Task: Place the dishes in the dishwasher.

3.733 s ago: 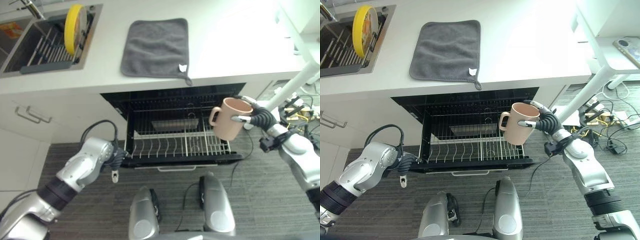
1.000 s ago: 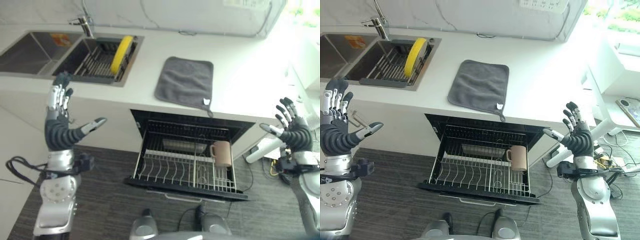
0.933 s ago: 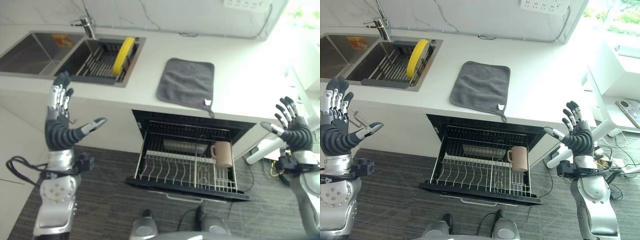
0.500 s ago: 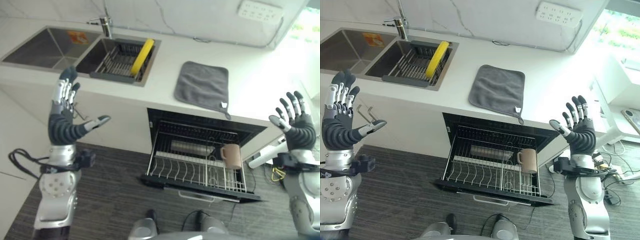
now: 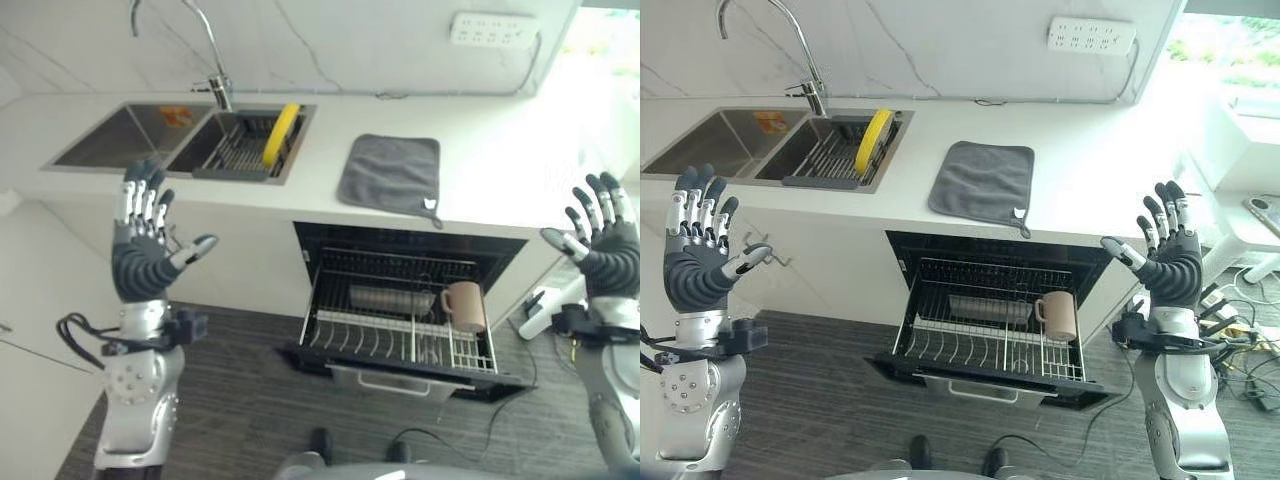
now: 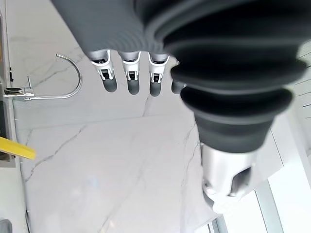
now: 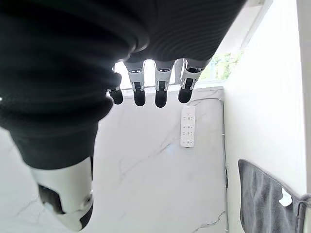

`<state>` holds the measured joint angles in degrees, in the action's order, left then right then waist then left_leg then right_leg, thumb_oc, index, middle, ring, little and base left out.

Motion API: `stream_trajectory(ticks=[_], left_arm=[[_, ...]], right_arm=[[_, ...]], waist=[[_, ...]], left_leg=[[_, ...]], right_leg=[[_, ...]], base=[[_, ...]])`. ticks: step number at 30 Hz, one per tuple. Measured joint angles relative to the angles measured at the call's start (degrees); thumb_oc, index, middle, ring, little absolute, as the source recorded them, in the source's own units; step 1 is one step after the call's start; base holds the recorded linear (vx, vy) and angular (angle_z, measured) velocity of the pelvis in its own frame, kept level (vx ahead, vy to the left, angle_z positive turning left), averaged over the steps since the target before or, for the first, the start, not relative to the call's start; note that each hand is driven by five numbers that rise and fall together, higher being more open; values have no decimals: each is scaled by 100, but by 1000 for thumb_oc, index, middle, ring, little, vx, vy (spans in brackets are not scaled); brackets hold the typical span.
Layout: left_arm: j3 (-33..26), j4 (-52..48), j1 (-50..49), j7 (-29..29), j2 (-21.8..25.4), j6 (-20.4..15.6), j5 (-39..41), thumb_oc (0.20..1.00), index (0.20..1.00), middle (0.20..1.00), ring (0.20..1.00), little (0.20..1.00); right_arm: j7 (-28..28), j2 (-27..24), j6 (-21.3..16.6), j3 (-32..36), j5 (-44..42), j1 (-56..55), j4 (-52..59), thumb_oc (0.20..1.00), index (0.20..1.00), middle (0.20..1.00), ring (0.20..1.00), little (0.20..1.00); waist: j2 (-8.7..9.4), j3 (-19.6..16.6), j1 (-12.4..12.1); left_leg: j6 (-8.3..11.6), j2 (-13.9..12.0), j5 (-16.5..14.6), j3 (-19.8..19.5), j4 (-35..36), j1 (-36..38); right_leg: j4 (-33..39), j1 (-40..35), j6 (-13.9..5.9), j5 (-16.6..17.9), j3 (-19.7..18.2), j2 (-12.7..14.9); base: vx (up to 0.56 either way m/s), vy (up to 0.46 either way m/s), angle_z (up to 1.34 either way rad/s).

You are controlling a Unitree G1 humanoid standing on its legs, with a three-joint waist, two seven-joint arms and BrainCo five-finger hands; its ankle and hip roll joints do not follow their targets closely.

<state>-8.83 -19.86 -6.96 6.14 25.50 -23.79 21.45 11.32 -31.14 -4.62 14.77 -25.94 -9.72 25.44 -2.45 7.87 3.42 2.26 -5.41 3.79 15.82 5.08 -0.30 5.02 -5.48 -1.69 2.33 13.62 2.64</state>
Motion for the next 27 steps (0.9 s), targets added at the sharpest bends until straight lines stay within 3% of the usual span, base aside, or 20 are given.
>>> stream_trajectory(ticks=[3, 4, 6, 8, 9, 10, 11, 12, 13, 15, 16, 17, 18, 19, 20, 21, 22, 23, 25, 27], left_arm=[[-36, -76, -24, 2, -94, -100, -5, 1000, 1000, 1000, 1000, 1000], [-173, -154, -307, 43, -54, -108, 52, 1000, 1000, 1000, 1000, 1000], [-196, -143, -341, -20, 0, -107, 197, 1000, 1000, 1000, 1000, 1000], [-93, -102, -324, -66, -44, -123, 268, 1000, 1000, 1000, 1000, 1000], [-13, -1, -315, -80, -49, -130, 264, 1000, 1000, 1000, 1000, 1000], [-79, 124, -243, -60, 27, -140, 267, 1000, 1000, 1000, 1000, 1000], [-134, 176, -68, -12, 73, -153, 271, 1000, 1000, 1000, 1000, 1000], [-120, 226, 49, -40, 112, -152, 320, 1000, 1000, 1000, 1000, 1000], [-72, 246, 81, -95, 126, -149, 344, 1000, 1000, 1000, 1000, 1000], [-10, 314, 81, -642, 167, -17, 619, 1000, 1000, 1000, 1000, 1000], [-19, 404, 73, -697, 178, 19, 720, 1000, 1000, 1000, 1000, 1000], [-23, 450, -25, -745, 228, 131, 736, 1000, 1000, 1000, 1000, 1000], [-100, 266, -262, -818, 176, 312, 812, 1000, 1000, 1000, 1000, 1000], [-92, 91, -323, -865, 17, 353, 898, 1000, 1000, 1000, 1000, 1000], [50, 23, -193, -972, -206, 410, 896, 1000, 1000, 1000, 1000, 1000], [162, 156, -221, -991, -182, 472, 901, 1000, 1000, 1000, 1000, 1000], [256, 188, -205, -1014, 196, 491, 899, 1000, 1000, 1000, 1000, 1000], [400, -99, -530, -989, 101, 539, 982, 1000, 1000, 1000, 1000, 1000], [378, -51, -342, -990, 112, 570, 1017, 1000, 1000, 1000, 1000, 1000], [391, 211, 132, -1018, 170, 608, 1051, 1000, 1000, 1000, 1000, 1000]], right_arm=[[-56, 50, -16, 147, -42, 464, -41, 1000, 1000, 1000, 1000, 1000], [-247, 245, -11, 131, -173, 246, -24, 1000, 1000, 1000, 1000, 1000], [-320, 250, 2, 385, -202, -55, -25, 1000, 1000, 1000, 1000, 1000], [-360, 206, -15, 690, -242, -98, 9, 1000, 1000, 1000, 1000, 1000], [-468, 3, -11, 703, -351, 118, -1, 1000, 1000, 1000, 1000, 1000], [-526, 214, 14, 545, -437, 160, 3, 1000, 1000, 1000, 1000, 1000], [-679, 263, 41, 558, -542, 181, 80, 1000, 1000, 1000, 1000, 1000], [-691, 316, 27, 652, -571, 275, 240, 1000, 1000, 1000, 1000, 1000], [-690, 437, 21, 657, -572, 278, 302, 1000, 1000, 1000, 1000, 1000], [-717, 858, -44, 382, -793, 213, 435, 1000, 1000, 1000, 1000, 1000], [-747, 1042, -34, 135, -783, 150, 439, 1000, 1000, 1000, 1000, 1000], [-776, 1008, -5, 42, -742, 169, 455, 1000, 1000, 1000, 1000, 1000], [-693, 796, 43, -67, -641, 176, 542, 1000, 1000, 1000, 1000, 1000], [-647, 665, 37, -64, -621, 193, 655, 1000, 1000, 1000, 1000, 1000], [-582, 335, 15, -10, -621, -32, 757, 1000, 1000, 1000, 1000, 1000], [-577, 369, 22, -76, -625, -231, 638, 1000, 1000, 1000, 1000, 1000], [-606, 565, -24, 50, -658, -132, 474, 1000, 1000, 1000, 1000, 1000], [-647, 288, -121, 424, -751, 138, 205, 1000, 1000, 1000, 1000, 1000], [-709, 404, -171, 377, -792, 449, 196, 1000, 1000, 1000, 1000, 1000], [-694, 380, -226, 238, -794, 412, 47, 1000, 1000, 1000, 1000, 1000]], waist=[[25, -2, -177], [561, 146, -322], [659, 193, -167], [623, 190, -17], [305, 193, 52], [562, 178, 28], [860, 206, 38], [773, 304, 72], [722, 307, 78], [591, 338, -249], [619, 340, -297], [623, 343, -356], [509, 365, -428], [409, 345, -410], [206, 338, -191], [655, 335, -282], [1106, 360, -215], [657, 289, -278], [626, 288, -328], [514, 275, -79]], left_leg=[[249, -198, -32, -904, -196, 288], [335, -163, -377, -1259, -1139, -92], [495, -861, -511, -1093, -1461, -344], [379, -1281, -560, -852, -1421, -455], [695, -1198, -404, -892, -1133, -285], [709, -782, -441, -716, -1116, -265], [457, -297, -569, -645, -1295, -384], [140, -277, -932, -376, -2075, -818], [74, -272, -1123, -110, -2322, -880], [-642, 379, -1537, -53, -2567, -810], [-912, 587, -1341, -33, -2058, -572], [-1033, 813, -1125, 63, -1559, -231], [-1278, 941, -1109, 99, -903, 315], [-1201, 987, -1006, 22, -658, 464], [-888, 937, -1019, -350, -530, 645], [1165, 1027, -1087, -659, -1493, 235], [-215, 1144, -1233, -870, -2633, -418], [-219, 94, -756, -1147, -898, -21], [-228, 347, -544, -659, -340, 506], [-222, 443, -553, -744, -306, 798]], right_leg=[[-18, 163, -97, 5, -399, 74], [-9, 164, -102, 75, -762, 425], [-6, 103, -201, 104, -676, 500], [-6, 44, -456, 47, -693, 765], [-6, -21, -740, 57, -784, 903], [-6, 2, -678, -33, -910, 1325], [-102, 80, -324, 146, -1078, 1809], [-520, 222, -528, 462, -1127, 2042], [-694, 224, -489, 629, -1124, 2183], [-1699, 956, -838, 1775, -964, 2758], [-1692, 1148, -910, 1164, -566, 2599], [-1660, 1312, -875, 1160, -62, 2280], [-2137, 1387, -506, 426, 477, 1573], [-2447, 1408, -394, -19, 426, 1126], [-3007, 1505, -157, -793, -537, -108], [-2584, 1426, 563, -400, -989, -847], [-2483, 1420, 976, -200, -888, -381], [-2394, 1336, -60, -496, -570, -531], [-1728, 1179, -282, -646, -372, -242], [-901, 1003, -173, -310, -212, -195]], base=[[-28, 351, -30], [-59, 634, -89], [-24, 592, -33], [33, 578, 2], [53, 933, -17], [56, 957, 4], [63, 963, 47], [125, 871, 78], [226, 1008, 86], [242, 842, 58], [205, 716, 21], [242, 724, -5], [216, 533, -23], [172, 323, 52], [146, 232, 97], [110, 91, 135], [92, 21, 48], [52, -115, -31], [52, -188, -103], [63, -199, -45]])
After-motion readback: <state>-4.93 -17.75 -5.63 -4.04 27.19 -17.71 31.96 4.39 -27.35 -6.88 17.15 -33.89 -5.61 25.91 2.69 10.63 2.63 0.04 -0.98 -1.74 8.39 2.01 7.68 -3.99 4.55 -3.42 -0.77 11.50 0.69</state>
